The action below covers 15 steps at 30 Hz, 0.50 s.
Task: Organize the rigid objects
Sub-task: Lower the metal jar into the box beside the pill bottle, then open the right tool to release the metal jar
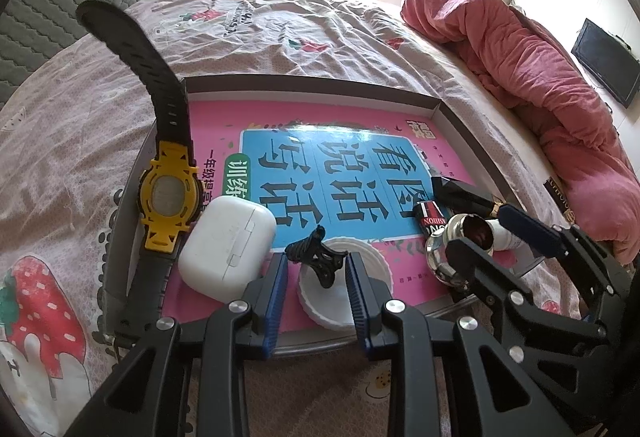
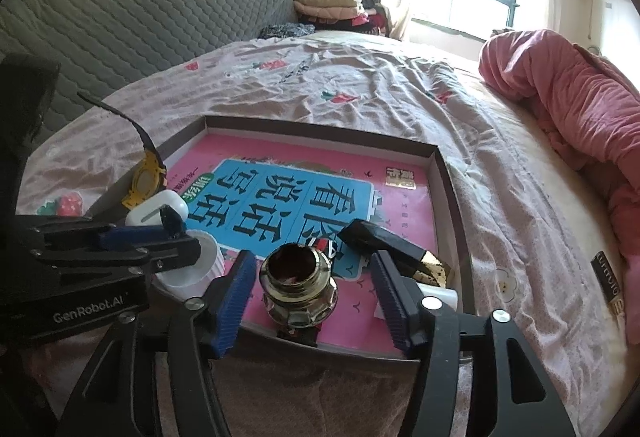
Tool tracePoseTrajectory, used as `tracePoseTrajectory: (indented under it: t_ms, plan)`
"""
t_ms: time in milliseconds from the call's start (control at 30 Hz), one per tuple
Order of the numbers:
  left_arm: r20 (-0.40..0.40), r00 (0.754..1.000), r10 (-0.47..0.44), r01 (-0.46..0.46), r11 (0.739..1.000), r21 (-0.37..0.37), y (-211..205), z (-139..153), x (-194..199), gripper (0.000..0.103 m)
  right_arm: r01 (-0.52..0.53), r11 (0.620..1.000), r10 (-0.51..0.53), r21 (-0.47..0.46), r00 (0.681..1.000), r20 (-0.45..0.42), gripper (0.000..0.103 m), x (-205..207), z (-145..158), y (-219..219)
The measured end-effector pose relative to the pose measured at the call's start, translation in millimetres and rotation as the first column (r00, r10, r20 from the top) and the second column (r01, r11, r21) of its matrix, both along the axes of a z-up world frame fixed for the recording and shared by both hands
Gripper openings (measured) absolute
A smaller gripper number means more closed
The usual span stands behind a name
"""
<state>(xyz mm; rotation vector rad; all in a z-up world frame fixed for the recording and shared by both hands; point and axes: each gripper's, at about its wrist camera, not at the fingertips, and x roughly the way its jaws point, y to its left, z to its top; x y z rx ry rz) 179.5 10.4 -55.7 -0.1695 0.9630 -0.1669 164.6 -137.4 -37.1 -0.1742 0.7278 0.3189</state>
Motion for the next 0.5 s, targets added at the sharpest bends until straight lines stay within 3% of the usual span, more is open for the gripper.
tracePoseTrajectory:
  t_ms: [500]
  plan:
    - [-0.006,1.000,0.002,-0.002,1.000,0.012,-1.5,-0.3,0.7,0.030,0.019,1.000,-0.020,0.013,1.000,0.003,0.067,-3.3,3.6,-6.4]
